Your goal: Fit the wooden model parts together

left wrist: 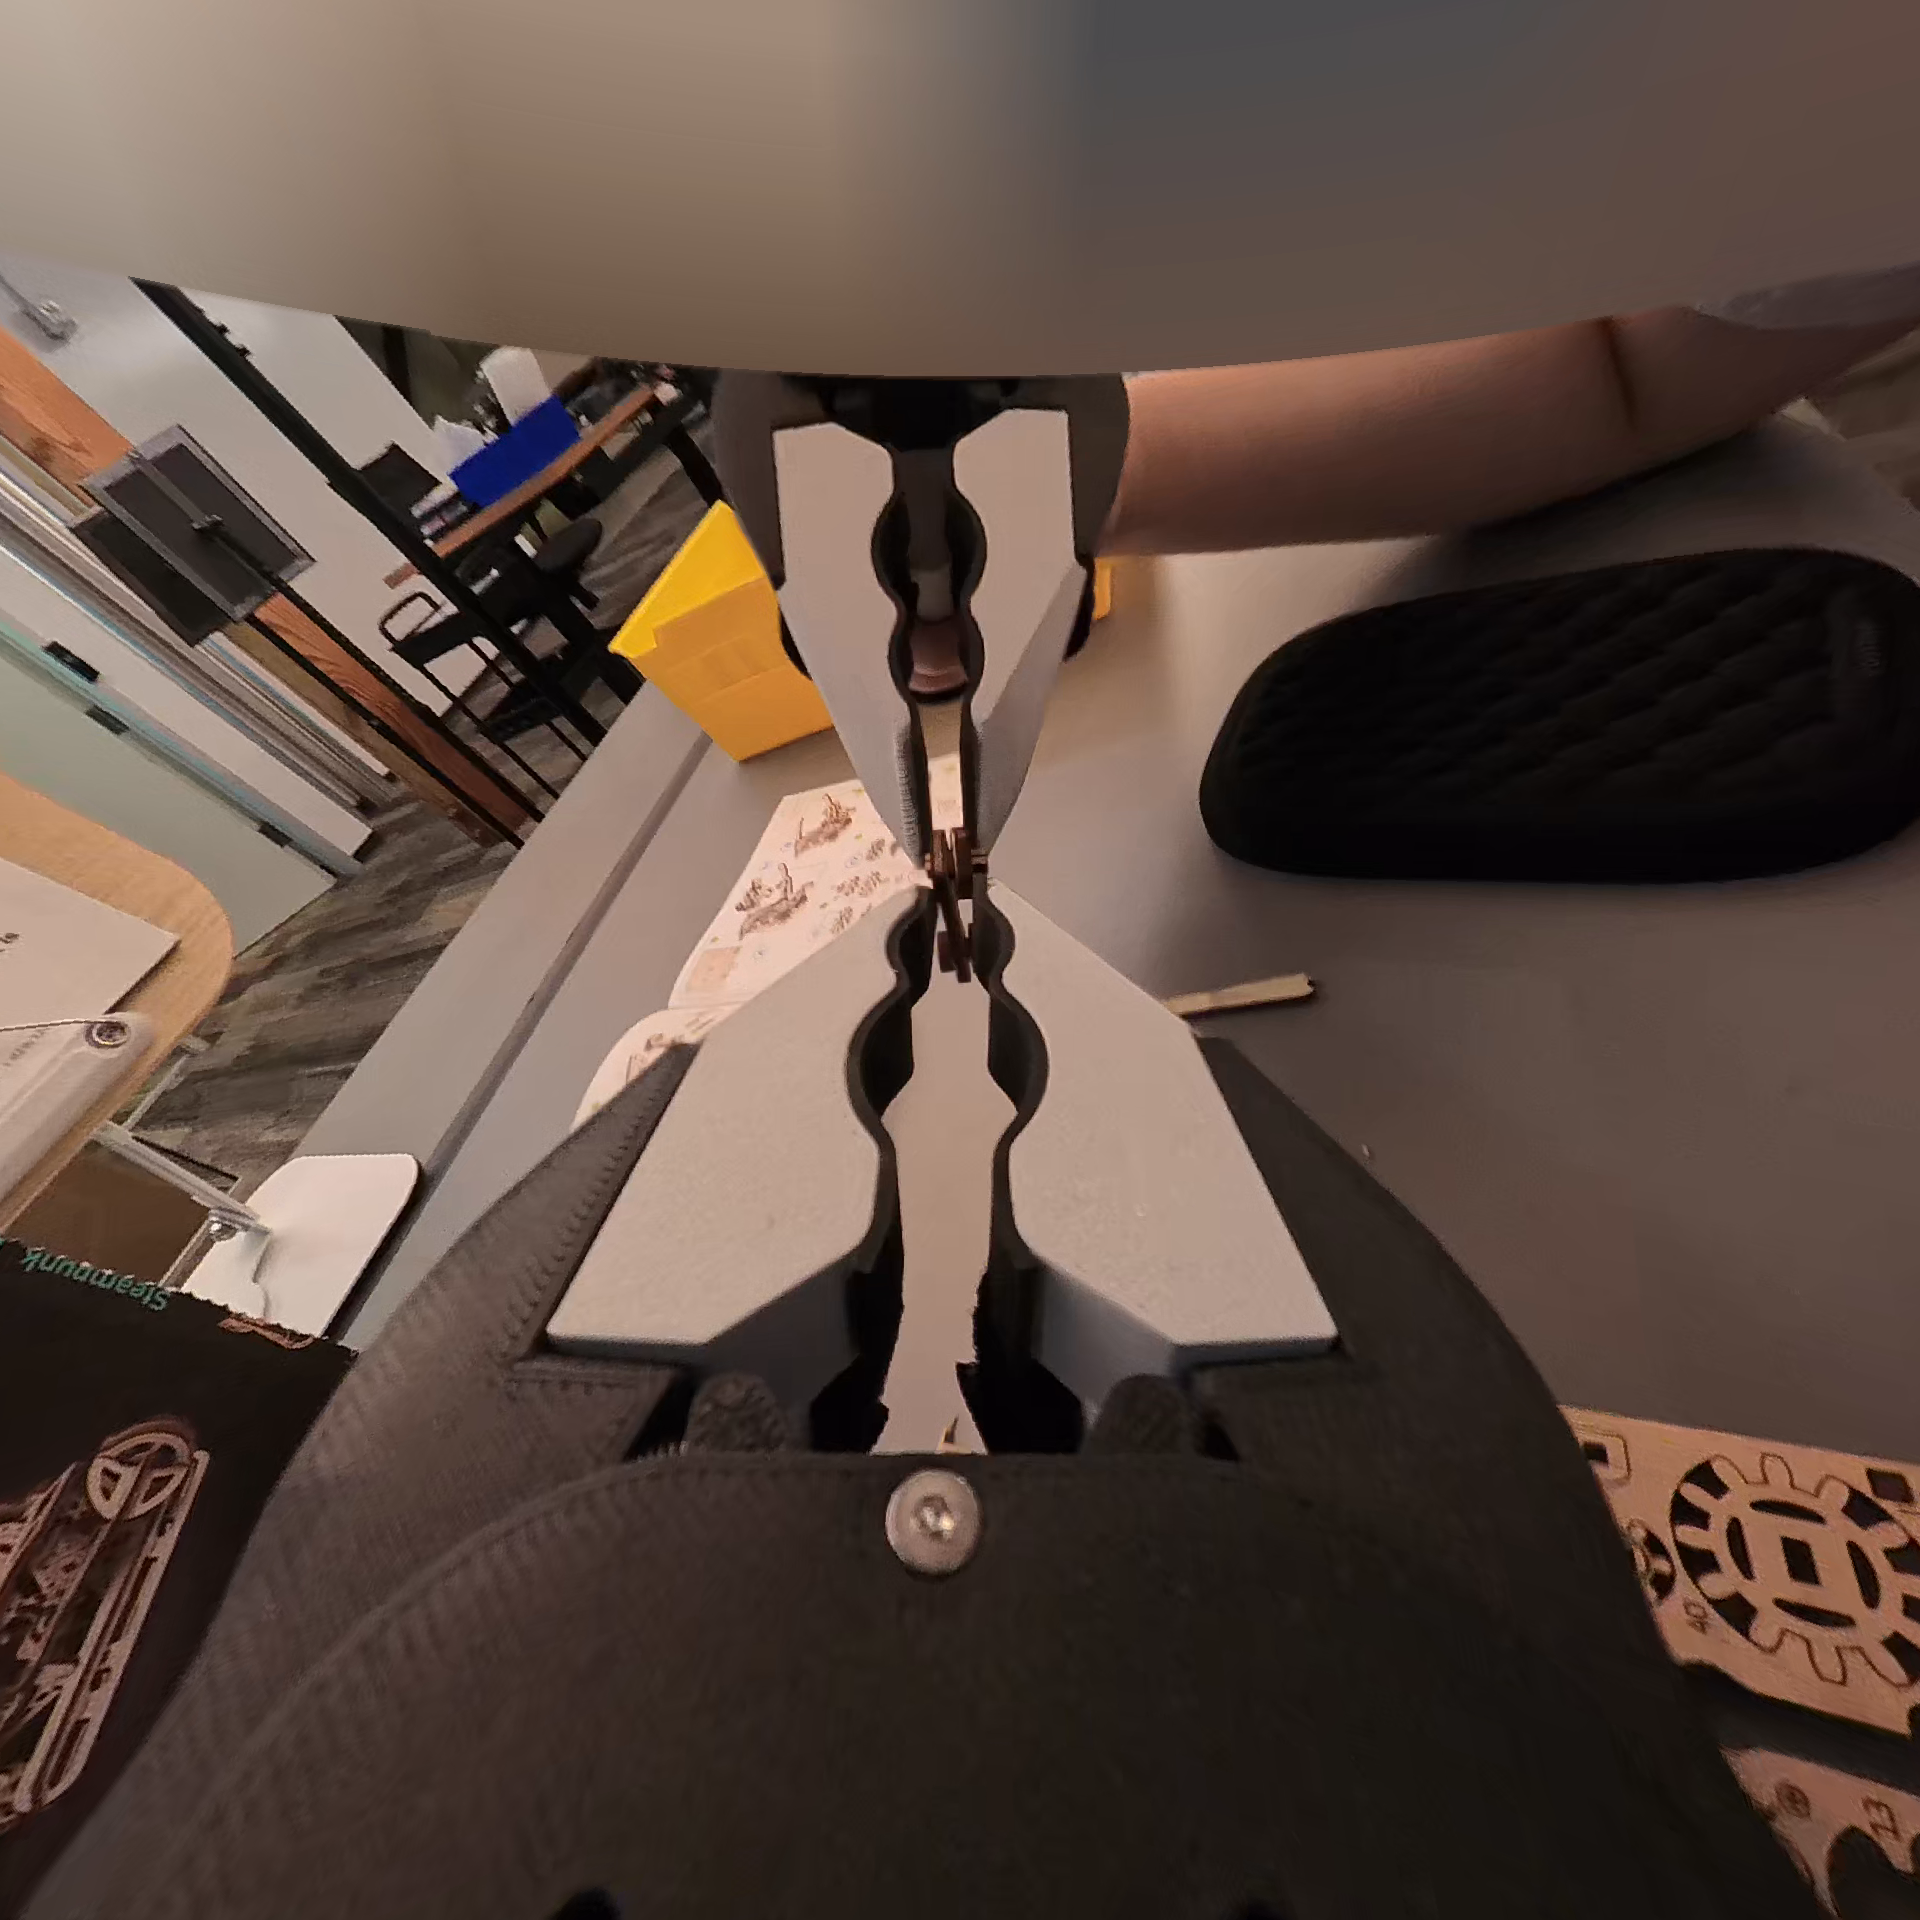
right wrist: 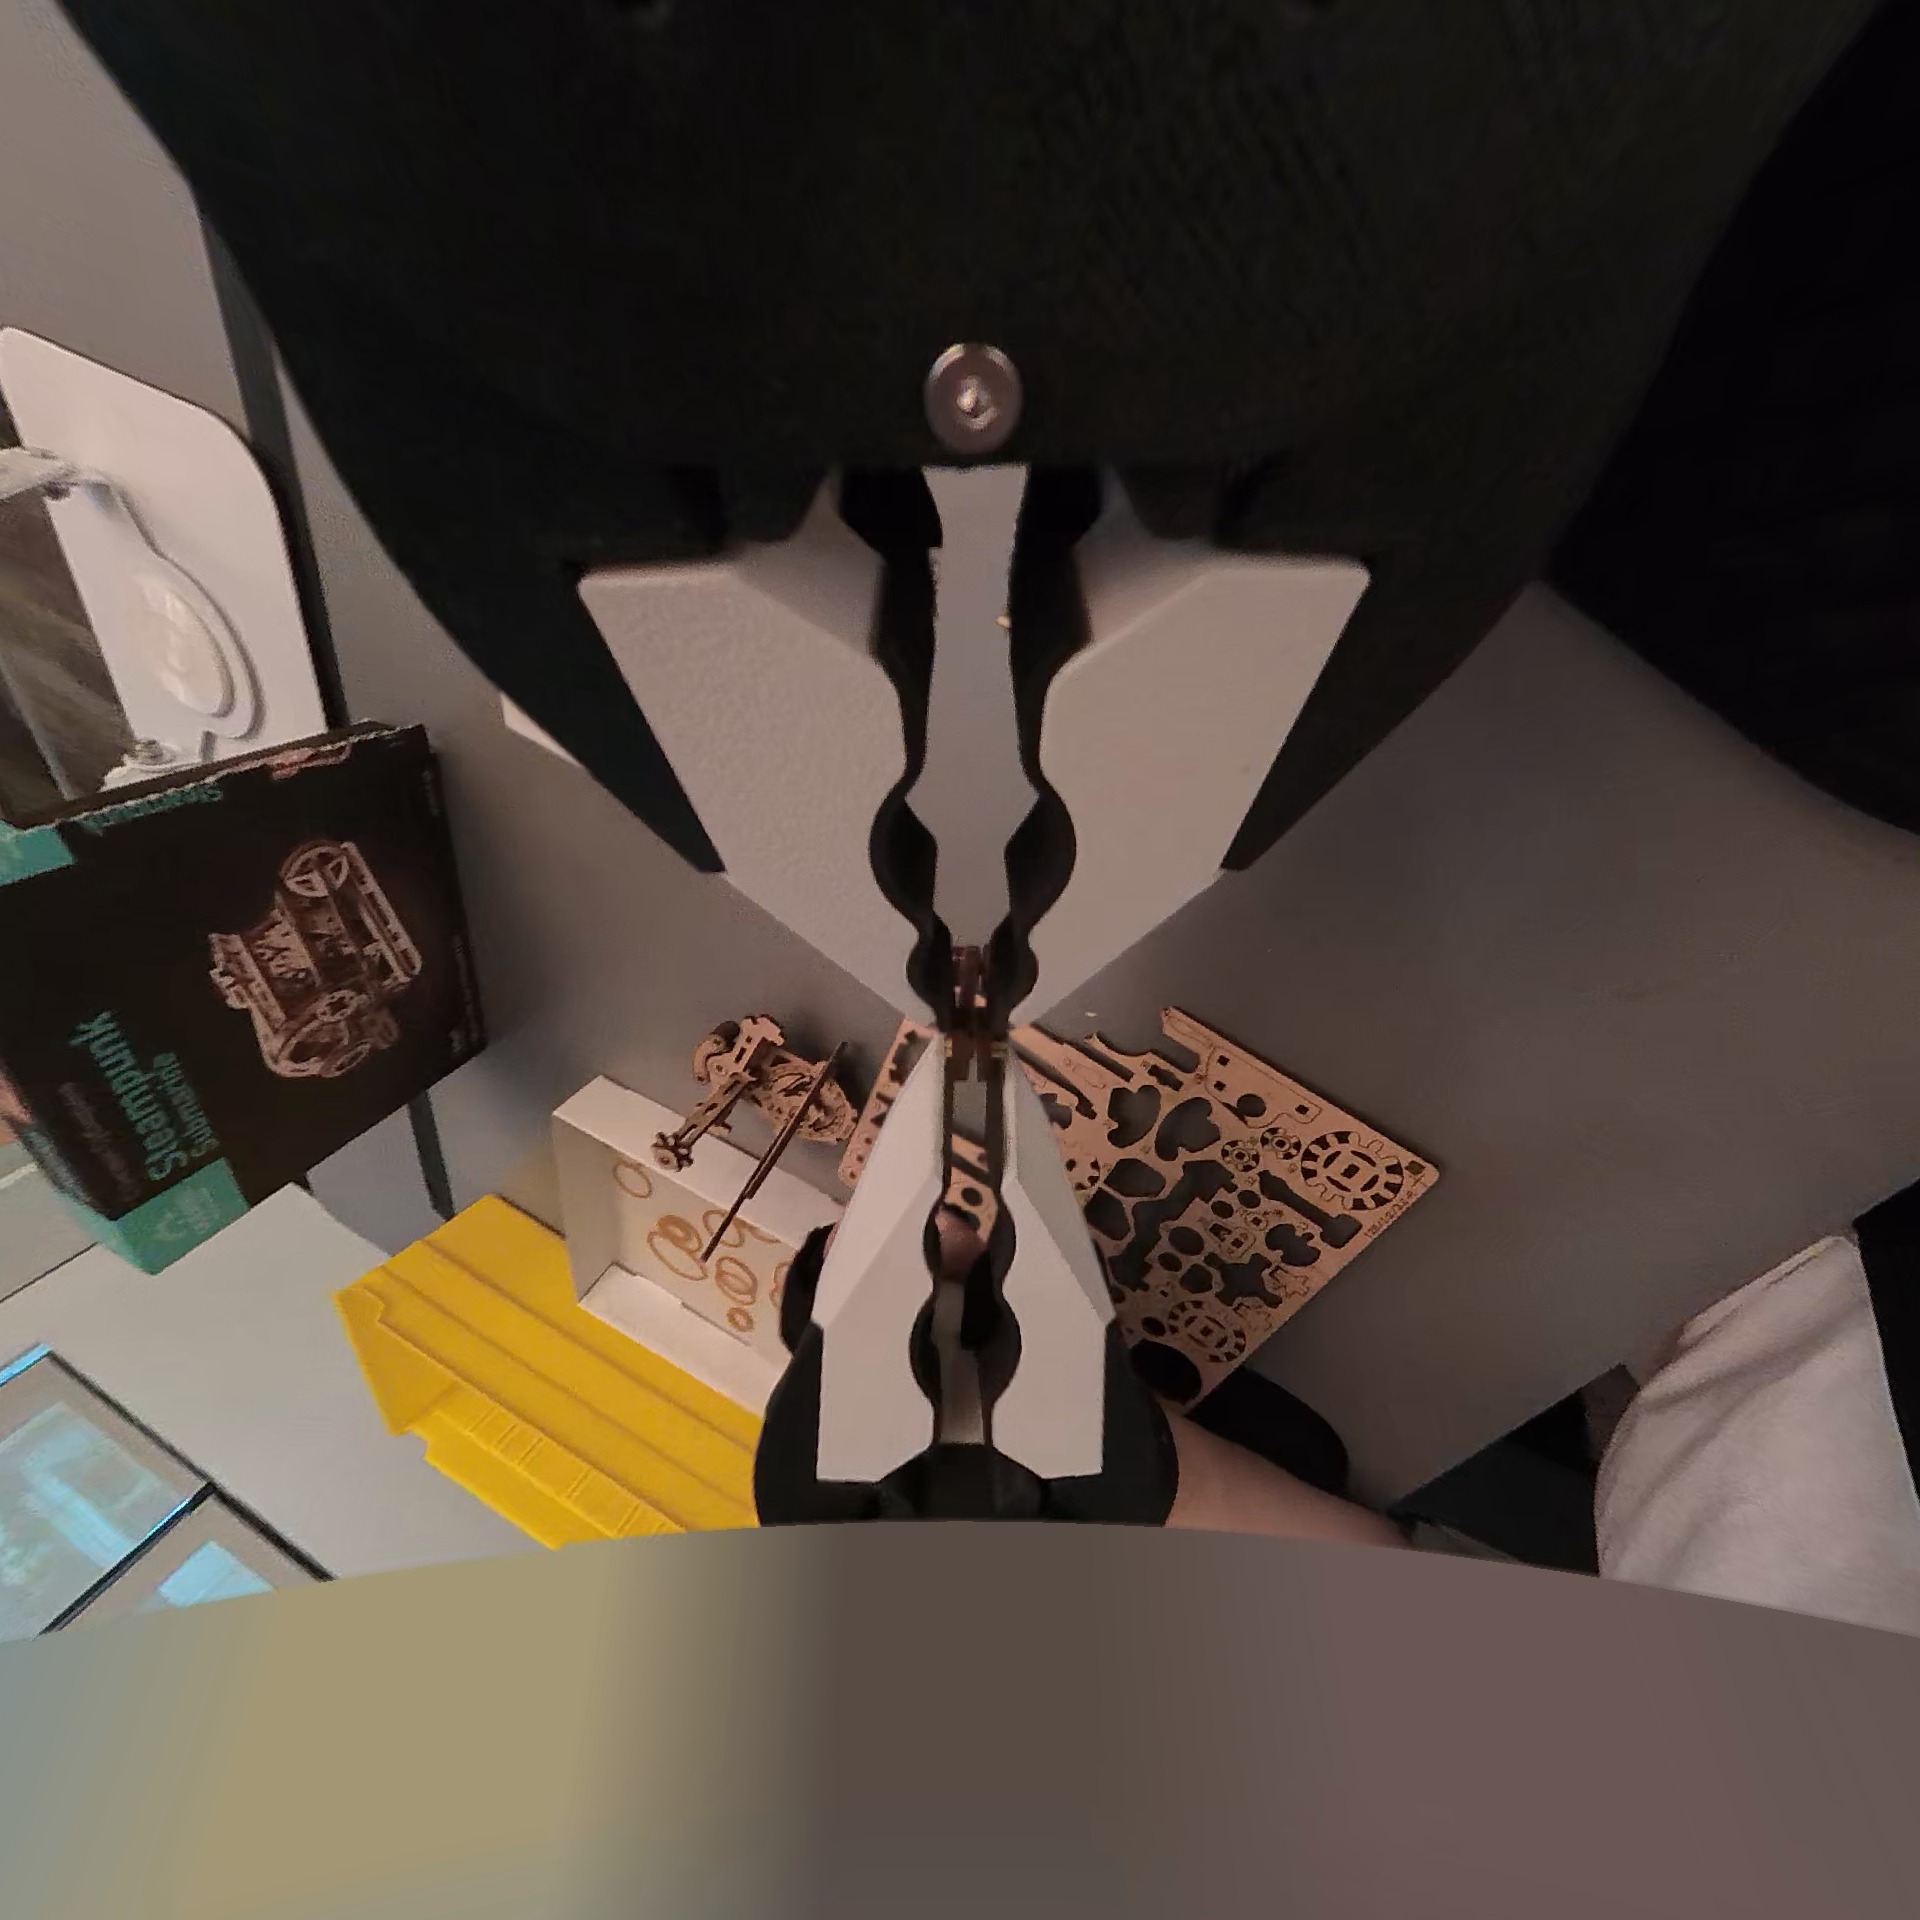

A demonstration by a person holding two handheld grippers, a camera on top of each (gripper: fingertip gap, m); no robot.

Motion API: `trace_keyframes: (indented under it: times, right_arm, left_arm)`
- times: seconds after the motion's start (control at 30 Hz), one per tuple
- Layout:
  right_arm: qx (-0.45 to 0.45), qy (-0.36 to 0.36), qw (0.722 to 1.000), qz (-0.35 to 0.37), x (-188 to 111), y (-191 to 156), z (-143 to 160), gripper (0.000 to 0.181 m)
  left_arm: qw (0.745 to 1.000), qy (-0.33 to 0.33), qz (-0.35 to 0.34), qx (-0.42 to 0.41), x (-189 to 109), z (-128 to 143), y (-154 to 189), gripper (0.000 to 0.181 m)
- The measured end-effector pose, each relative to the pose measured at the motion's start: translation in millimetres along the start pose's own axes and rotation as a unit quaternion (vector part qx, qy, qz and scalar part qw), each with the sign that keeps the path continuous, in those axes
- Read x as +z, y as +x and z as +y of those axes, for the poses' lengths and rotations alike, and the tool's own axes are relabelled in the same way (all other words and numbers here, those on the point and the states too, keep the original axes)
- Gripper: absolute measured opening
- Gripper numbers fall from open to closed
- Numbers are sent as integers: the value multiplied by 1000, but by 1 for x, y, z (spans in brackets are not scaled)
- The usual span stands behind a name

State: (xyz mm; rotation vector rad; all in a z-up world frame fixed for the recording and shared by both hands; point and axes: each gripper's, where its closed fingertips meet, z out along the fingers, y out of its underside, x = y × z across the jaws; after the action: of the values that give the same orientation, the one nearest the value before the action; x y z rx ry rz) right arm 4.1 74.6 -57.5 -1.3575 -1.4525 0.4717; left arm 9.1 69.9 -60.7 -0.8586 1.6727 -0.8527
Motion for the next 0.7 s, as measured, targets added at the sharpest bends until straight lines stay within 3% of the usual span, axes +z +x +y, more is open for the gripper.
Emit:
trace_keyframes:
  times: [0.4,0.7]
  right_arm:
    - [53,5,997,-49,4,-7,11,3]
    - [71,1,997,-22,4,3,14,3]
  left_arm:
    - [995,-37,55,-69,3,10,8,3]
    - [997,-19,27,-73,1,8,-2,7]
